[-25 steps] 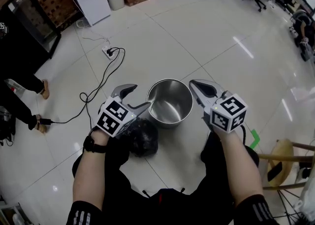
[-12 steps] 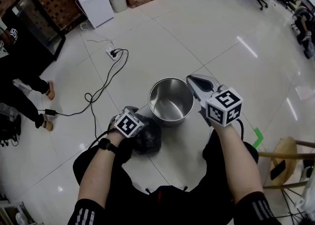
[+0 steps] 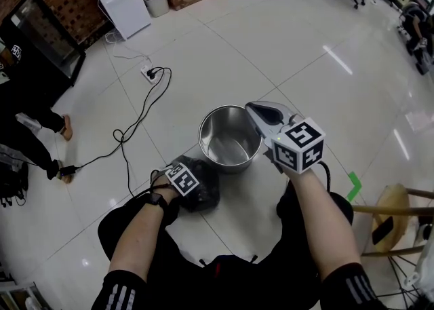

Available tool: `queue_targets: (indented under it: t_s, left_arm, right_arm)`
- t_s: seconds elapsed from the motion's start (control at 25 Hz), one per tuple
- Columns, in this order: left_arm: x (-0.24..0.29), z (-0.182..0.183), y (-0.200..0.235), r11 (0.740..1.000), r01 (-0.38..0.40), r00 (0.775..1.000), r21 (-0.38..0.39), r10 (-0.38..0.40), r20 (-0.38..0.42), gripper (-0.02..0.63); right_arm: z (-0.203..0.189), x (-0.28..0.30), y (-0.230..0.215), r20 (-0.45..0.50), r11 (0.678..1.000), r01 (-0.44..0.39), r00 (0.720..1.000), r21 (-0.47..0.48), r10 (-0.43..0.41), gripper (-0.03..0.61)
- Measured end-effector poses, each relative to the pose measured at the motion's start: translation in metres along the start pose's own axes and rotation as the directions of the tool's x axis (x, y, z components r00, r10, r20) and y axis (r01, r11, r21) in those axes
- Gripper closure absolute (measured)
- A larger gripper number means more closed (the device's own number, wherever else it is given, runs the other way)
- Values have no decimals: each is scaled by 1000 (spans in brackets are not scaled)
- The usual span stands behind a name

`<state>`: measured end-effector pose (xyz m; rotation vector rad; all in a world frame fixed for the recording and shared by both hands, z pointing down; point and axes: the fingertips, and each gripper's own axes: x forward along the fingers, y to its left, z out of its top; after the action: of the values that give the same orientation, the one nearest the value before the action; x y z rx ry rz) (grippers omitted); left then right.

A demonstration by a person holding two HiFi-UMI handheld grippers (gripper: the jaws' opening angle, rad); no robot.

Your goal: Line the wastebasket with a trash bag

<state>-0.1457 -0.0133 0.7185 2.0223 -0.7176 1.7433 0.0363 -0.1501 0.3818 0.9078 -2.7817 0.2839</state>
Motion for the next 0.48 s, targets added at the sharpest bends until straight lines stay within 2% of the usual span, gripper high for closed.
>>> queue_targets:
  t_s: [0.12,0.2,0.24,0.28,0.48]
  left_arm:
    - [4,-7,3,1000,-4,1000,-2,4,-16,401]
    - [2,-8,6,1000,-17,1000,-3,17,-15,509]
    - [0,-8,8,1000,-26,1000,-5,26,-12,582]
    - [-3,-8,10,999,-36,999,-7,36,-7,604]
    - [-34,1,16,998,-63,997,-20,64,51,605]
  right_arm:
    - [1,0,0,3,1000,0,1000,1,0,572]
    - [1,1,0,2,1000,0,1000,-1,0,572]
    - [0,1,0,1,1000,0,1000,-2,0,572]
    - [0,1,0,0,1000,-1,1000,-3,1,572]
    - [-1,4,8,-8,1000,-21,1000,-19,21,572]
